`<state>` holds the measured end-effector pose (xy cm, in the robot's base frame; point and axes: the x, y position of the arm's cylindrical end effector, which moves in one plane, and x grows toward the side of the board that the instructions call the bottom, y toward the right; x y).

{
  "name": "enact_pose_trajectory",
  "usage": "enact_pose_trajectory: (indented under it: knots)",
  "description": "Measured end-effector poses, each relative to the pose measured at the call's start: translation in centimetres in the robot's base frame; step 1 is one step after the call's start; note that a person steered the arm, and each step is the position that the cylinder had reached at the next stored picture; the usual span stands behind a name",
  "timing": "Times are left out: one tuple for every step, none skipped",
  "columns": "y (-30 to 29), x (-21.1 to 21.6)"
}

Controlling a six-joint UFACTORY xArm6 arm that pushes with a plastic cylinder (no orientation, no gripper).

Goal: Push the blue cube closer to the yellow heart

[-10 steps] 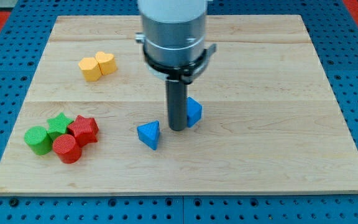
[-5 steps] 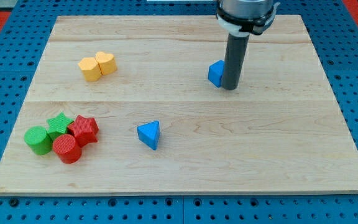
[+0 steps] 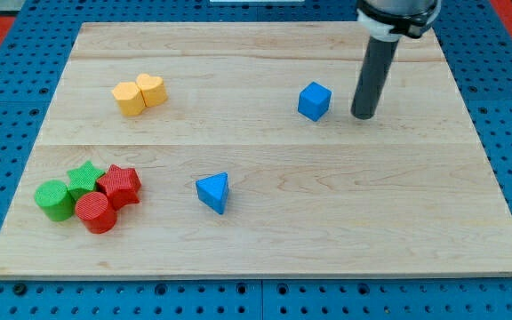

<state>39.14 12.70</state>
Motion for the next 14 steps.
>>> enact_pose_trajectory:
  knots:
    - [-4.8,-4.3]
    - [-11.4,-7.0]
    - [-15.2,-6.9]
    - [-15.2,-4.4]
    - [-16.2,-2.4]
    - [-18.9,-2.7]
    - [-22.5,-4.8]
    - [-23.9,-5.4]
    - [-23.6,-6.2]
    - [-22.3,-7.9]
    - [-20.0,-8.6]
    - [-18.6,-10.2]
    - [-18.3,-13.0]
    - [-17.0,-14.8]
